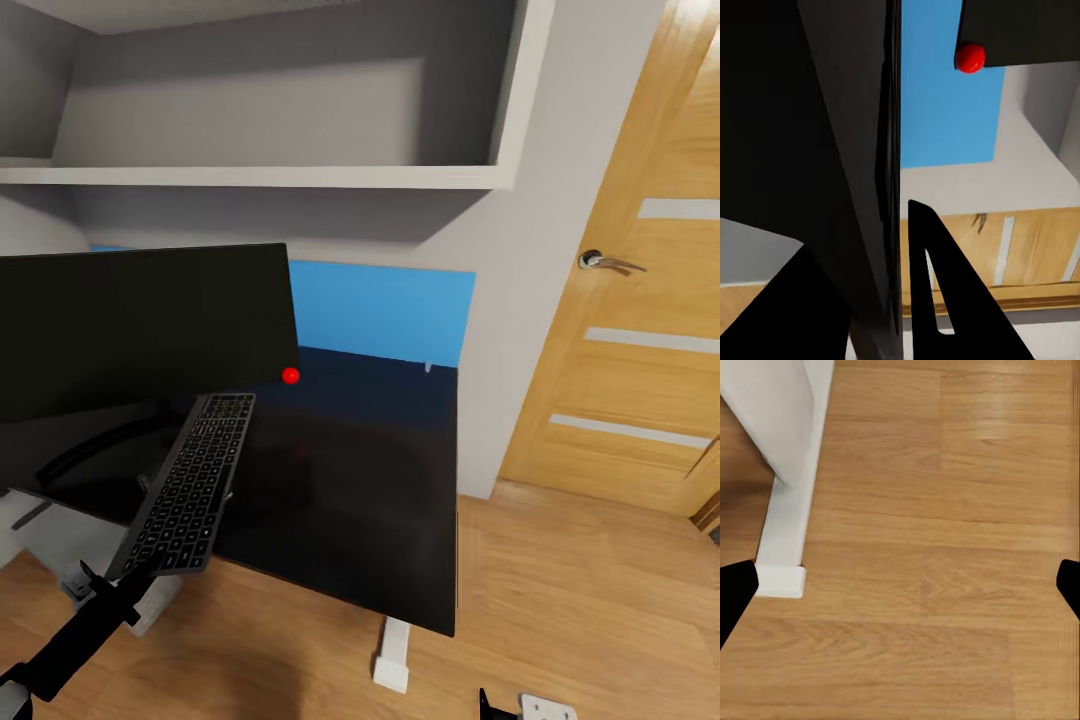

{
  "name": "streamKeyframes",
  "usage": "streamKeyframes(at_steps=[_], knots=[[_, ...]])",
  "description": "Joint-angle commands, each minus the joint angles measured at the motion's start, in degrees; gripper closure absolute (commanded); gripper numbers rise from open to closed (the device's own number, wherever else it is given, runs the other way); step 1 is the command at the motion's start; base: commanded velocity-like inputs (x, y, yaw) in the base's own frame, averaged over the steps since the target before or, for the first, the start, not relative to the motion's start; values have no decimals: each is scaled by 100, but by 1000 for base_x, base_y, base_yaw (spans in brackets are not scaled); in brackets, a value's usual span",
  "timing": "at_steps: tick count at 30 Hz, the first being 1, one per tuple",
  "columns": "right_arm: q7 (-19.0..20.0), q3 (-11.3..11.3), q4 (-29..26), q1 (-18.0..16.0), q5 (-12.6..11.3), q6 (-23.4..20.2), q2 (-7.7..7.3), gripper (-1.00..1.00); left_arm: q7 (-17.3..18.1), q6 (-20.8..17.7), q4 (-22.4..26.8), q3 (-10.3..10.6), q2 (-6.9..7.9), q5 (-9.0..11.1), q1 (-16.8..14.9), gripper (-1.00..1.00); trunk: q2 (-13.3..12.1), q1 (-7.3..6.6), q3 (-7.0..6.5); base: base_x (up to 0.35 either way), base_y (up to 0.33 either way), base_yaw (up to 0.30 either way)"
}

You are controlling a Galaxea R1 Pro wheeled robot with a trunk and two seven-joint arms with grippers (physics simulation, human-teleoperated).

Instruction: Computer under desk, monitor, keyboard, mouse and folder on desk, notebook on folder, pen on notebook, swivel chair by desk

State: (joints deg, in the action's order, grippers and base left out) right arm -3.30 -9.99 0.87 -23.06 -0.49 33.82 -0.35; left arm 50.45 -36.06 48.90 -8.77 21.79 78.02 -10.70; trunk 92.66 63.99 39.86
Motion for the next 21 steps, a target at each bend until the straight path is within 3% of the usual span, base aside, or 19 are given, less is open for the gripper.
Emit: streamKeyframes(at_steps=[1, 21], knots=[[-4, -6, 9, -5, -3, 20, 0, -100, -9, -34, 4, -2, 1, 29, -2, 100, 2, -1, 5, 0, -267, 1], [3, -6, 9, -5, -3, 20, 18, -100, 4, -38, -3, 9, -29, 21, -2, 100, 2, -1, 5, -39, -100, 21]])
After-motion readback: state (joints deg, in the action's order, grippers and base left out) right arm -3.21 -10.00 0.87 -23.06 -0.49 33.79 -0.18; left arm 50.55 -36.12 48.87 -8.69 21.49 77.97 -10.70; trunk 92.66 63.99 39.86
